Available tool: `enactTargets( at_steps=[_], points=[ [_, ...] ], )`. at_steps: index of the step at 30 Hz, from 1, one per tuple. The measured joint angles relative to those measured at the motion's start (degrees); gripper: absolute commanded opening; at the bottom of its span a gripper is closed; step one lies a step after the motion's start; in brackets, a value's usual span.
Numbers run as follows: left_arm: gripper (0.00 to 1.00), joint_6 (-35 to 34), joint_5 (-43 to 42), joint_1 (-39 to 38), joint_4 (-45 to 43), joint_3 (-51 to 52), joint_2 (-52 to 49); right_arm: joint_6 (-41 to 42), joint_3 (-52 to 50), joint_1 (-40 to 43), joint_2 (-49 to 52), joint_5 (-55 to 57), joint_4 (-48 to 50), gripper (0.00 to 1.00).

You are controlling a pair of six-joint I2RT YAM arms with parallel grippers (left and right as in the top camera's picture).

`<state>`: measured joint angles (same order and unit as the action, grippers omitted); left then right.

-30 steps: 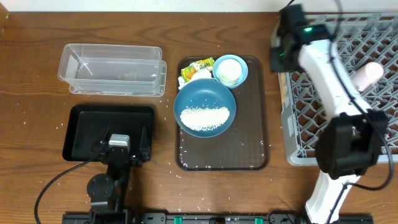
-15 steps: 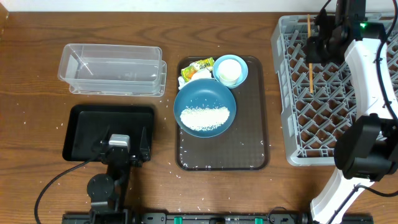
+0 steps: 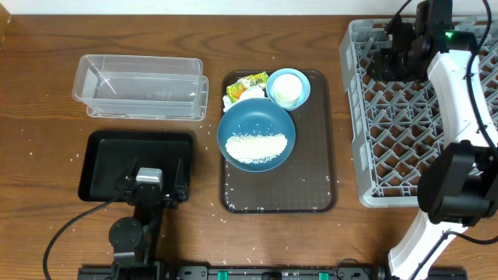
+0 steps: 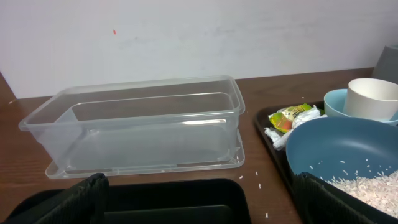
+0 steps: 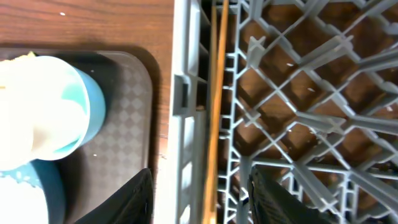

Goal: Sort waste into correct bins and load items into the dishwasher rack
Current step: 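Carry the chopsticks to the dish rack and drop them in, then move the right gripper back to the white cup in the blue bowl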

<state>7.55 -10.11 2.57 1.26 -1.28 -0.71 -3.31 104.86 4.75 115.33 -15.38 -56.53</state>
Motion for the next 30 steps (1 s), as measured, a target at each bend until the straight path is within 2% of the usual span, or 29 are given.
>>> enactTargets(
  at_steps=[8,13,19,25,28,30],
  points=[
    [0.96,0.0,0.0,0.0,0.0,0.0,0.0,1.18,-0.04,-1.81,0.0,-7.63,-0.17,0.54],
    [0.97,0.0,0.0,0.0,0.02,0.0,0.0,1.29,-0.04,-7.78,0.0,-8.0,0.33,0.6],
    [0.96,0.0,0.0,0.0,0.0,0.0,0.0,2.34,-0.04,-17.18,0.0,-2.78,1.38,0.68],
    [0.96,0.0,0.0,0.0,0.02,0.0,0.0,4.66,-0.07,-25.38,0.0,5.7,4.55,0.71],
    [0.96,0.0,0.0,0.0,0.02,0.0,0.0,6.08,-0.07,-28.3,0.2,10.03,6.67,0.66],
    [0.96,0.0,0.0,0.0,0.0,0.0,0.0,7.1,-0.07,-30.05,0.83,12.46,7.82,0.57]
  ],
)
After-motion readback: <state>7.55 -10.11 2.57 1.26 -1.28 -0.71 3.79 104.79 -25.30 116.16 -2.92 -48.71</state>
